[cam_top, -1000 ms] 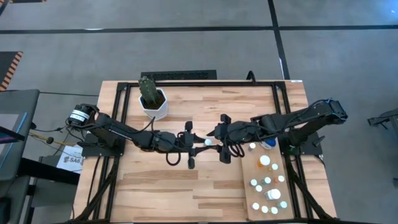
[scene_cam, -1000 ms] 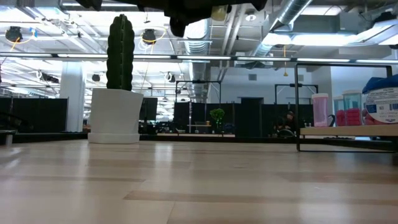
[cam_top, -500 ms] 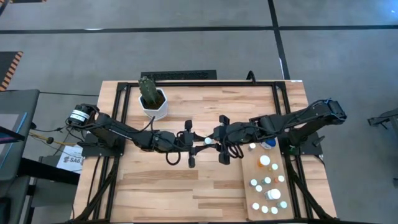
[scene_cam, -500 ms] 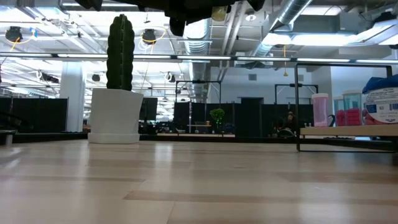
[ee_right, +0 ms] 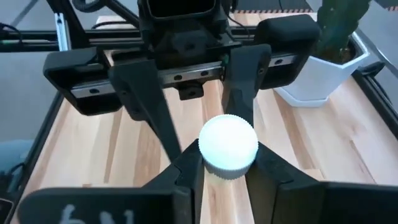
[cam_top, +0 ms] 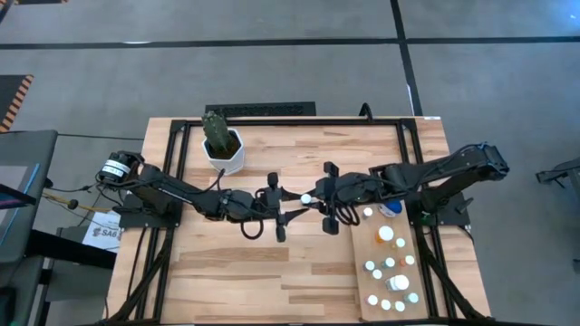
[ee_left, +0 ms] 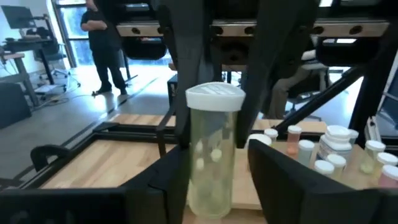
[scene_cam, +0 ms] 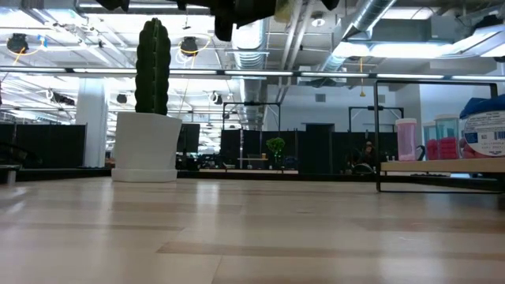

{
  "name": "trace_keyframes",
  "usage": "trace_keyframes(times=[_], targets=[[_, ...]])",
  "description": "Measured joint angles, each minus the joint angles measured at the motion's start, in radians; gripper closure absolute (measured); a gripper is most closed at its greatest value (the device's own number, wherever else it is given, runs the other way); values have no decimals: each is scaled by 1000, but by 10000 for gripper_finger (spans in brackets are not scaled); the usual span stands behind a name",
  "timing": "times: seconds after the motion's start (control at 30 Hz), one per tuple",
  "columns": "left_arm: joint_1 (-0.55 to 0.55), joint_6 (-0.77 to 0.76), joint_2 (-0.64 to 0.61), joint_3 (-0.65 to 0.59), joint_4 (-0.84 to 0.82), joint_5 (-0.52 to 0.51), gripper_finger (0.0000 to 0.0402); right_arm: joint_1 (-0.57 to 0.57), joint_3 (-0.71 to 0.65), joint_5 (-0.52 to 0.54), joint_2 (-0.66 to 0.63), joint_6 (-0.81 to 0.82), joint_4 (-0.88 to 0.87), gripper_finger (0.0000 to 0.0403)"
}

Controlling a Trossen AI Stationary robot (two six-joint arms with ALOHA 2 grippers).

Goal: Pick and place medicine bottles onto shelf by color
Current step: Put the yellow pill bottle on the shelf

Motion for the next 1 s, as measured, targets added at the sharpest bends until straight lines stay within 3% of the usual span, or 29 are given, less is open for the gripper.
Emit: trace_keyframes(times=[0.17,0.47,0.67,1.0], targets=[[0,-5,0,0,2,12,206,-19,0,-1,-26,0,-44,302],[4,-37,-1,0,-37,-9,127,-70,-1,26,-139,118,-300,301],[5,-63,-1,0,-59,-14,113,-19,-48,145,-192,251,-418,301],[5,-96,-1,0,-119,-33,113,194,-324,248,-238,650,-308,300]])
